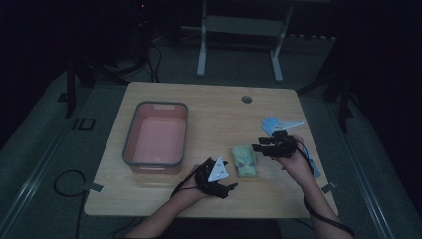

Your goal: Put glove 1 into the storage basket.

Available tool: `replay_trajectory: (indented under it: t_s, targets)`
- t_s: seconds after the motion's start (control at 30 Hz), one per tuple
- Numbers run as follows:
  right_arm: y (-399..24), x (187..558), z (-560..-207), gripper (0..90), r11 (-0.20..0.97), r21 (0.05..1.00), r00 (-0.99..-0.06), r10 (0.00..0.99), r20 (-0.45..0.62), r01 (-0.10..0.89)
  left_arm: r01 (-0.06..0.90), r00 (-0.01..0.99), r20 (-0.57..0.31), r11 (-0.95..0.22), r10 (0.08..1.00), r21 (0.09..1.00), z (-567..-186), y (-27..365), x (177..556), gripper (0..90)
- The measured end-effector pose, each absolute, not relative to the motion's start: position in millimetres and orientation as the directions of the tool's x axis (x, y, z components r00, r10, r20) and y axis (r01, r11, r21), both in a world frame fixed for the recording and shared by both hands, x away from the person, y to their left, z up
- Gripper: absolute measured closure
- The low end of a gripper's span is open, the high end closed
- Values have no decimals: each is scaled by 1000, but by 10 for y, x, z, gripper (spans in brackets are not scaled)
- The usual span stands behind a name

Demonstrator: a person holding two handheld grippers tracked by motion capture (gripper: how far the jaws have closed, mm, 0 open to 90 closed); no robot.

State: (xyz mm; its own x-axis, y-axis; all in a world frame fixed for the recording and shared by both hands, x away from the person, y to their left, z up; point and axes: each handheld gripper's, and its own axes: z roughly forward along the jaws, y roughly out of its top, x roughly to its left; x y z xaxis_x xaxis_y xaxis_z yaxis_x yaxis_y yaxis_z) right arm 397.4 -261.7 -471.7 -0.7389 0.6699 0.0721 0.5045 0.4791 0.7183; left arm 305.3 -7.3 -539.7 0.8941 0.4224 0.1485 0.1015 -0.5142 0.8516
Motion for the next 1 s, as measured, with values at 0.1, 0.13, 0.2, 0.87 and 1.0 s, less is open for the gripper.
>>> replay_trajectory:
  t_s: [0.1,0.13,0.2,0.87,1.0]
  targets:
    - [-2560,4093,-4763,504,493,708,-756,648,88,506,81,908,156,-527,390,846,-5346,-172,3134,255]
    - [-2536,4125,-4791,500,500,707,-764,639,89,500,68,910,166,-531,381,845,-5337,-217,3148,260]
    - [-2496,4182,-4859,488,511,697,-773,627,98,503,45,919,181,-550,349,834,-5332,-317,3182,301]
    - [-2437,4459,-5407,424,474,566,-710,625,323,675,-87,924,325,-716,202,693,-5562,-700,3340,449]
    - [-2438,4451,-5423,484,463,557,-700,623,348,689,-102,909,360,-726,210,680,-5579,-714,3331,526]
